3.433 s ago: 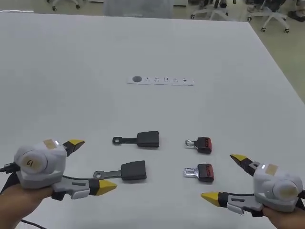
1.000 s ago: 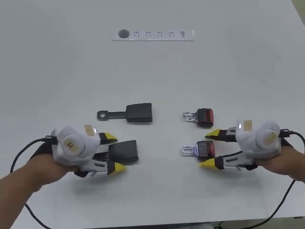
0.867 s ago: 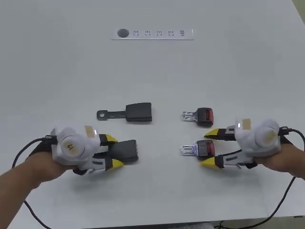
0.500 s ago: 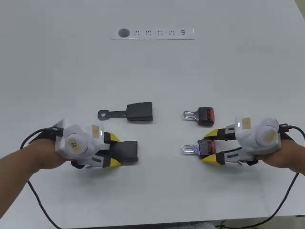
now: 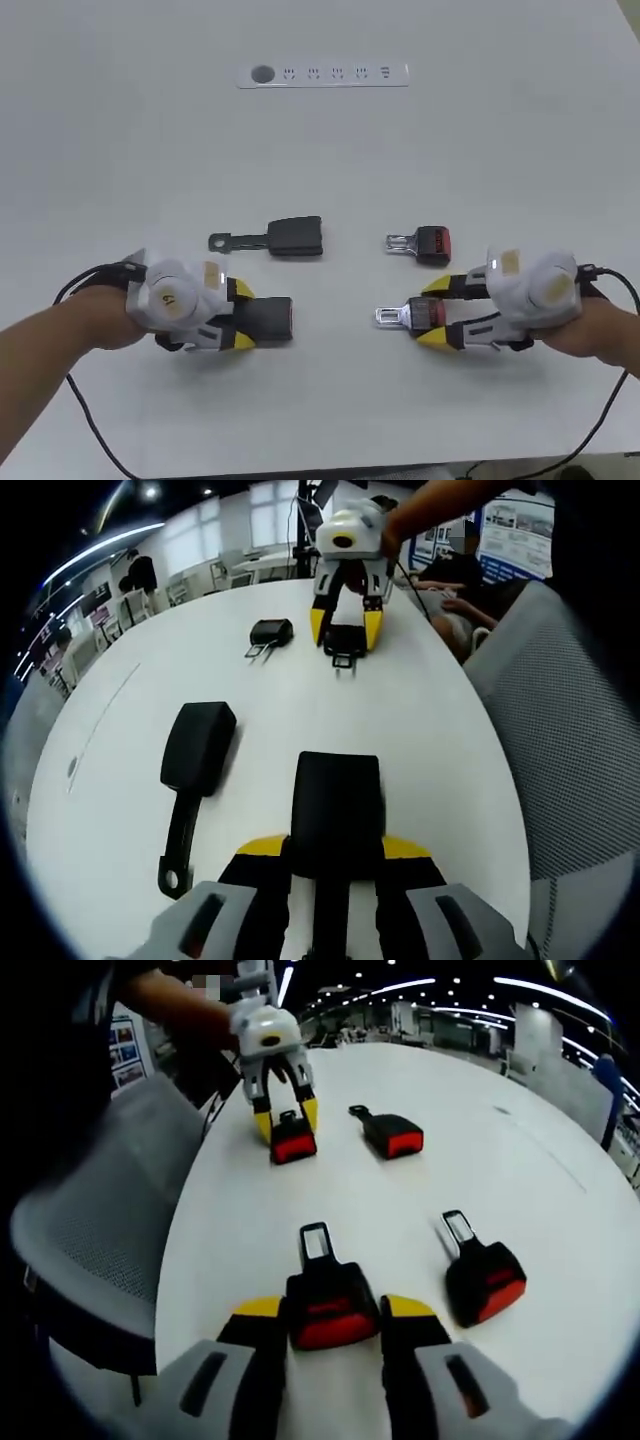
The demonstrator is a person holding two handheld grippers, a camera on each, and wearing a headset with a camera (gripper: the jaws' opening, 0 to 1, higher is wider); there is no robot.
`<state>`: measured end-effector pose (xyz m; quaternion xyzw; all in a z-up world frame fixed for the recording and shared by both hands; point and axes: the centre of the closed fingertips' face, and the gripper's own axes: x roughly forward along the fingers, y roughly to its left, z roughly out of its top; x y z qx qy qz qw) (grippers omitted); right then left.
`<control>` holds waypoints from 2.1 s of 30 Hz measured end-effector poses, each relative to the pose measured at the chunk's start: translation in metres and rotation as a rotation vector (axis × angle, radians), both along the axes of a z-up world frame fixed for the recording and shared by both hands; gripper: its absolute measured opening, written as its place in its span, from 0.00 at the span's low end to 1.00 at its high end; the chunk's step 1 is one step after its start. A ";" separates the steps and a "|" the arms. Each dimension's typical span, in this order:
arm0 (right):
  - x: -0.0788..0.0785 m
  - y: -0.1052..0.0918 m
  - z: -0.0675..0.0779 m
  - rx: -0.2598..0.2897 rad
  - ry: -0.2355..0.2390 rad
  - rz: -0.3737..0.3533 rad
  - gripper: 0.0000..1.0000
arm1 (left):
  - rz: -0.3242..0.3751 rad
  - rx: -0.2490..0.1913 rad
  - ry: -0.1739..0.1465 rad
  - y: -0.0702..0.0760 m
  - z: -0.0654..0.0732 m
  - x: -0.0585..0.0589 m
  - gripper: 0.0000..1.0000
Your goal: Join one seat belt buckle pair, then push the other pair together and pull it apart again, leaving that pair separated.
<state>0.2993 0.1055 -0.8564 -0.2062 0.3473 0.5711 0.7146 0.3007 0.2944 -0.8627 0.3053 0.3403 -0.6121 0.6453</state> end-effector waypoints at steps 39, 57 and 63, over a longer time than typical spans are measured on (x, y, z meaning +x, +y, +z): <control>0.008 0.103 -0.002 0.106 -0.009 0.011 0.36 | -0.003 0.038 0.014 0.000 0.001 0.000 0.33; 0.007 0.125 -0.003 0.103 -0.010 0.017 0.35 | -0.042 0.066 0.004 0.000 0.001 -0.002 0.33; 0.008 0.128 -0.004 0.100 -0.011 0.012 0.35 | -0.057 0.081 0.004 0.000 0.001 -0.001 0.33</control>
